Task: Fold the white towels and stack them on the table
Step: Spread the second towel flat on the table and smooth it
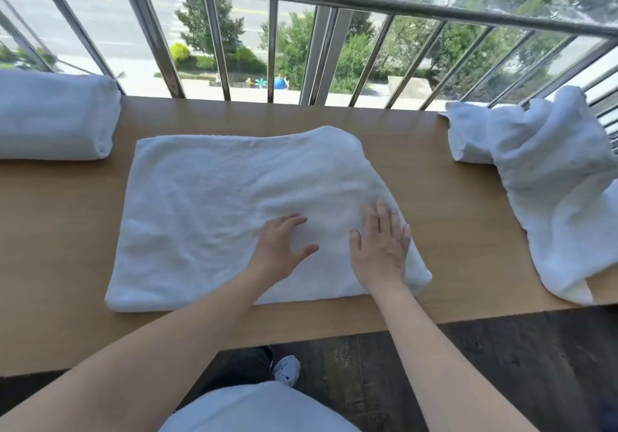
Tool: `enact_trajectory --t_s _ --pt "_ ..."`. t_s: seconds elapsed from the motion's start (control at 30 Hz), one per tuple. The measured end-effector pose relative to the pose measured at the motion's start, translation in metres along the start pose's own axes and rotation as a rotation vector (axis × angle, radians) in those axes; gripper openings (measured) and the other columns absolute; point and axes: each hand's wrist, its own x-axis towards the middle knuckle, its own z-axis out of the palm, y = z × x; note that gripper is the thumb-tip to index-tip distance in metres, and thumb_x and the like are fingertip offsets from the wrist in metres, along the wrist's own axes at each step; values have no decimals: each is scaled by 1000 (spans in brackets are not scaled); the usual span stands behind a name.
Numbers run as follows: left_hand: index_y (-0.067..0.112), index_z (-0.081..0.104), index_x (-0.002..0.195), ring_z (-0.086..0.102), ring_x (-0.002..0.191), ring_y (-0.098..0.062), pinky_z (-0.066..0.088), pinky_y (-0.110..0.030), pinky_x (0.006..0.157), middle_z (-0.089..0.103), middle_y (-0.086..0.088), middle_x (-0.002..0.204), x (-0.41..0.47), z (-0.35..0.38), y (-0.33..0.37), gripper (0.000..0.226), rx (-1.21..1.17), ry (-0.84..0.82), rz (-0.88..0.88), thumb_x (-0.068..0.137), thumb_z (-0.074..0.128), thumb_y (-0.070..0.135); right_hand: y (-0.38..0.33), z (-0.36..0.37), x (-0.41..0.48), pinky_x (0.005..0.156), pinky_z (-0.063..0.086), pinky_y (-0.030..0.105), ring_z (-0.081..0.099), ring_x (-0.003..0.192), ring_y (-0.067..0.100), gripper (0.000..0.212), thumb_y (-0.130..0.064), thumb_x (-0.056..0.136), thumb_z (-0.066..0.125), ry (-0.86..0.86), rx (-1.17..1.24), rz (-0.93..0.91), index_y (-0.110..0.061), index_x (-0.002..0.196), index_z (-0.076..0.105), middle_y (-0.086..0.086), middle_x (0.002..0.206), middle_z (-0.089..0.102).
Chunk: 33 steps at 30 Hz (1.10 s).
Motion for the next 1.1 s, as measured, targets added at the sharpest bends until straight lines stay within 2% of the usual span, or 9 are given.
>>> enact_trajectory --t_s 0.23,0.4,0.57,0.67,0.77,0.83,0.97,1.03,1.1 --pt "20 26 158 6 154 -11 14 -34 124 13 5 167 39 31 45 84 -21 16 127 90 68 47 14 -11 23 118 14 51 10 152 30 53 -36 105 38 29 135 43 -30 154 20 3 167 7" --pt "33 4 160 -11 153 -10 8 -38 126 -10 7 168 60 53 57 85 22 -20 93 95 52 59 23 -18 54 110 32 43 32 144 25 51 -33 104 41 47 310 -50 -28 153 27 2 161 28" --pt "51 -22 146 -25 144 2 -2 -42 125 -29 21 156 61 65 51 79 112 -41 34 98 39 63 40 -22 91 88 35 32 54 126 23 50 -59 101 26 -171 677 107 -35 142 44 -5 138 58" --pt "52 -21 146 -26 143 4 -2 -41 125 -27 23 156 61 71 56 78 126 11 -10 96 37 65 53 -23 109 80 31 24 57 121 19 58 -67 99 23 -305 800 194 -39 132 61 -8 130 66" --pt "52 -16 149 -24 146 6 -3 -36 125 -22 24 159 59 76 60 78 130 83 -25 92 32 74 63 -17 125 81 53 35 68 100 17 65 -71 89 33 -465 1006 226 -27 118 71 -1 113 74" --pt "54 -12 150 -18 148 6 -1 -32 125 -16 23 162 56 79 63 76 124 139 -34 91 30 74 68 -12 135 86 54 47 66 85 17 64 -63 87 45 -486 1084 220 -9 110 70 7 104 75" --pt "62 -12 148 -17 142 17 3 -32 125 -9 24 162 37 96 77 70 68 216 -166 93 31 73 75 -3 162 77 53 29 65 87 12 34 -48 89 66 -454 1098 209 -18 105 61 -8 99 67" --pt "56 -12 151 -15 146 11 5 -36 125 -13 19 165 22 112 88 80 61 236 -226 89 34 75 72 -2 170 68 49 19 61 88 1 35 -44 89 68 -480 1070 175 -25 113 53 -13 101 63" --pt "53 -16 152 -13 151 0 5 -36 125 -21 18 164 6 124 99 89 61 233 -266 85 38 80 66 -3 175 60 53 19 68 84 8 31 -40 90 69 -565 1081 184 -17 109 61 -8 97 70"
